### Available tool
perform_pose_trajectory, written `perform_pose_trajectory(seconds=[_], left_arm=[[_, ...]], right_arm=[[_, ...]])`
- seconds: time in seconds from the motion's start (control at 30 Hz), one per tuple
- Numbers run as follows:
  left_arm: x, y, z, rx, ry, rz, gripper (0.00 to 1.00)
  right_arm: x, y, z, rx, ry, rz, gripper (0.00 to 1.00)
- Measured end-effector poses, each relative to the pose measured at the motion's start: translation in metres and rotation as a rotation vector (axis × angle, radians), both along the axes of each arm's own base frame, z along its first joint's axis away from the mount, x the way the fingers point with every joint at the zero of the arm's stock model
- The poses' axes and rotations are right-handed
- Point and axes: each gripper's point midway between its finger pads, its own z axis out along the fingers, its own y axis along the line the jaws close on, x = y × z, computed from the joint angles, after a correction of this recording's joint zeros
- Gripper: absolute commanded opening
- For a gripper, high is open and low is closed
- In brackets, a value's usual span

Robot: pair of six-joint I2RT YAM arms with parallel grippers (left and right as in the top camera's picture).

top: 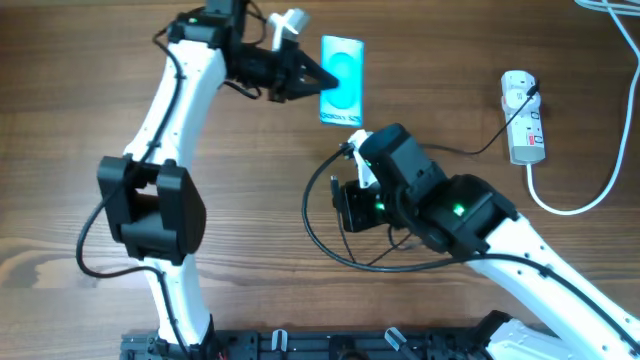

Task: Plug charger to phone and switch on socket

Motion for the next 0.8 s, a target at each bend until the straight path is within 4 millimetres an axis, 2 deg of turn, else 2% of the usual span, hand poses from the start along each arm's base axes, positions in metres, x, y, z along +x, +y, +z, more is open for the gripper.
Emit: perform_pose_trajectory(seconds=[0.07, 0.27, 0.47, 0.8], left_arm=[[-0.012, -0.009, 0.012, 0.010, -0.048, -0.028, 0.04], [-0.049, 0.013, 0.061, 0.138, -0.285, -0.023, 0.04], [-0.049, 0.024, 0.051, 0.261, -0.242, 0.031, 0.04], [-0.054, 0.021, 0.056, 0.225, -0.199, 0.025, 0.04]], right_arm=[[-0.002, -0.005, -0.001, -0.019, 0.000, -0.007, 0.04], [0.002, -0.006, 0.012, 0.006, -0.039, -0.029, 0.04], [0.018, 0.013, 0.043, 0.137, -0.098, -0.064, 0.04], [0.022, 0.019, 0.051, 0.199, -0.075, -0.119, 0.04]])
